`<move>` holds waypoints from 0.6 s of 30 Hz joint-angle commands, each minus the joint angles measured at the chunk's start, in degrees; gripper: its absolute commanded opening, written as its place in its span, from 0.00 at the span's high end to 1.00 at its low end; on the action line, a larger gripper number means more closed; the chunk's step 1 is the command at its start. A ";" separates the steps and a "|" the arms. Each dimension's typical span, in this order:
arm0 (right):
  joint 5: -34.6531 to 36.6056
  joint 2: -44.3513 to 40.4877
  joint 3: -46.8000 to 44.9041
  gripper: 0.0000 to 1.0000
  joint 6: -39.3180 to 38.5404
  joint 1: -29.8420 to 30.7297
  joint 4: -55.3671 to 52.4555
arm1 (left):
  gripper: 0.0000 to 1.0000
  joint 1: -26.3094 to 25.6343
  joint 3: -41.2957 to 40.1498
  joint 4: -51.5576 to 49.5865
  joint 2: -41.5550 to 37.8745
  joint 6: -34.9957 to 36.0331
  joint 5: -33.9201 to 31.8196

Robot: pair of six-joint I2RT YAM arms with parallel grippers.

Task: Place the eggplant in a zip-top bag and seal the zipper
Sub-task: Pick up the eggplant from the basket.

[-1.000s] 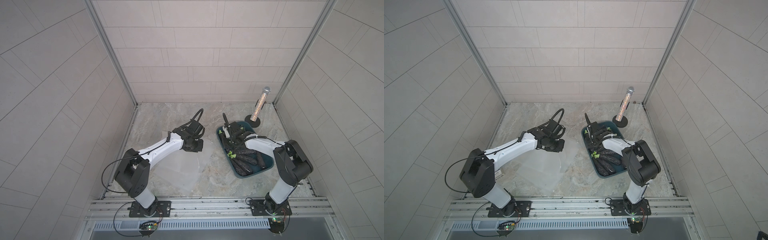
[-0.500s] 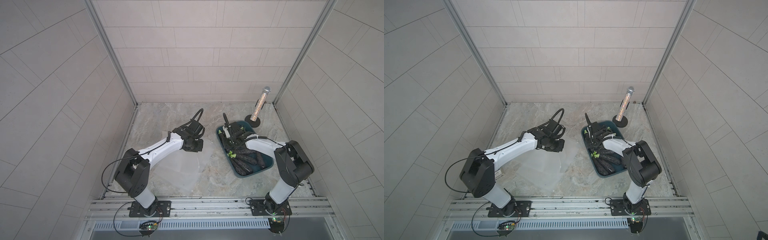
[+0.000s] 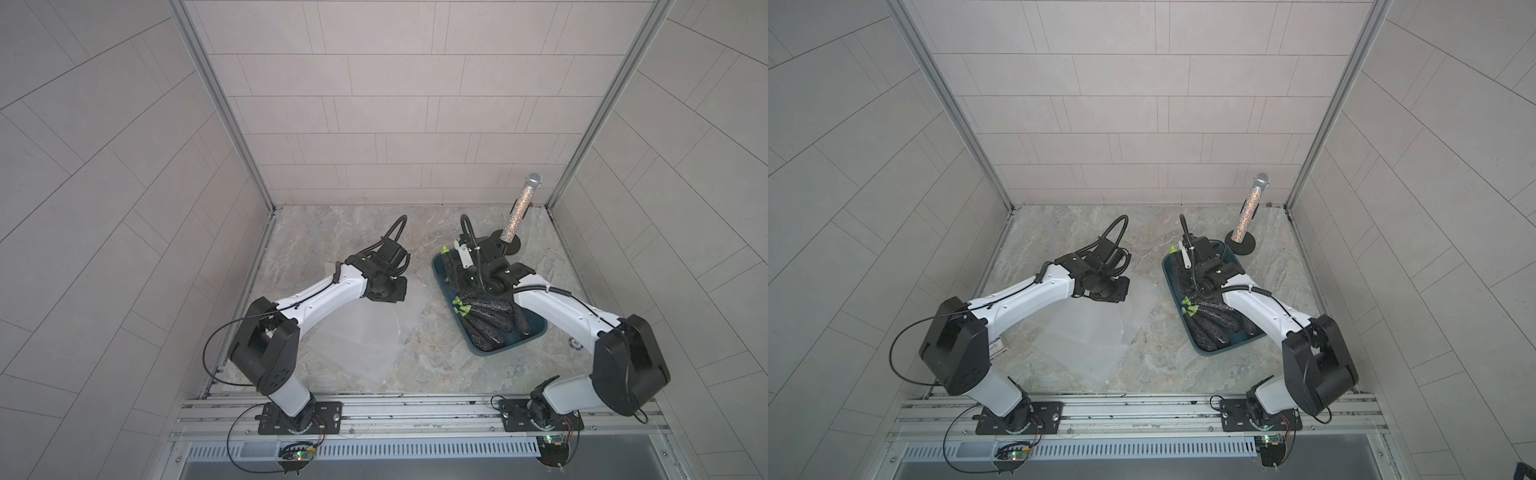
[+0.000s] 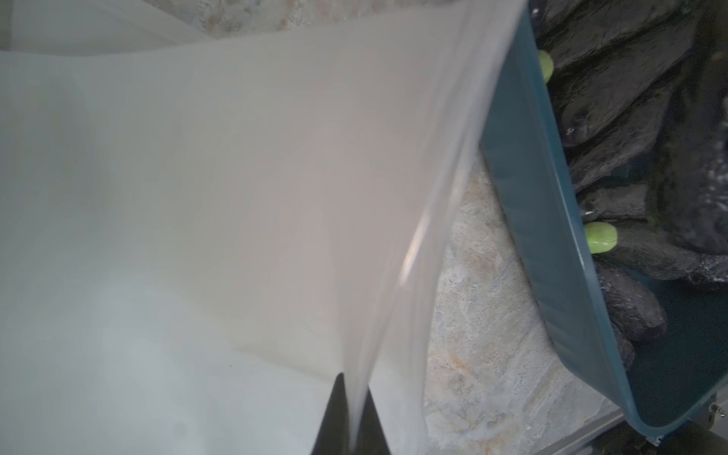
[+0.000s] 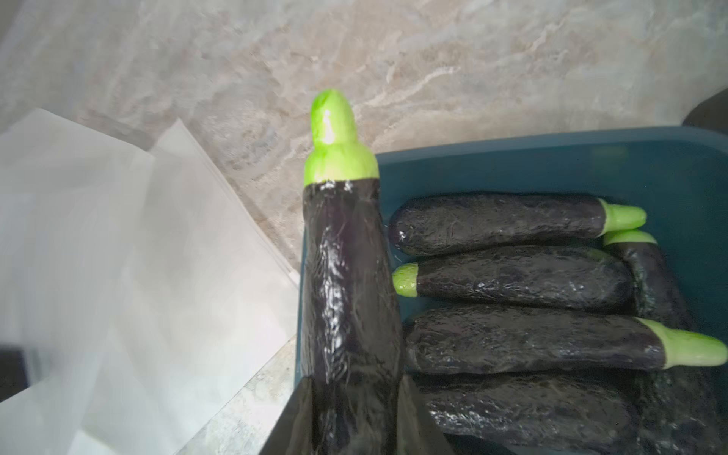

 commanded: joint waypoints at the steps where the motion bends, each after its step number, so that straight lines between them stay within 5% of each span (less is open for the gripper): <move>1: -3.54 -4.57 -2.18 0.87 0.68 2.09 -2.07 | 1.00 0.43 1.84 -0.82 0.89 0.72 -0.72; 18: -14.70 -14.91 -14.73 0.88 9.78 14.93 5.37 | 1.00 1.35 3.36 -1.49 1.85 1.74 -0.51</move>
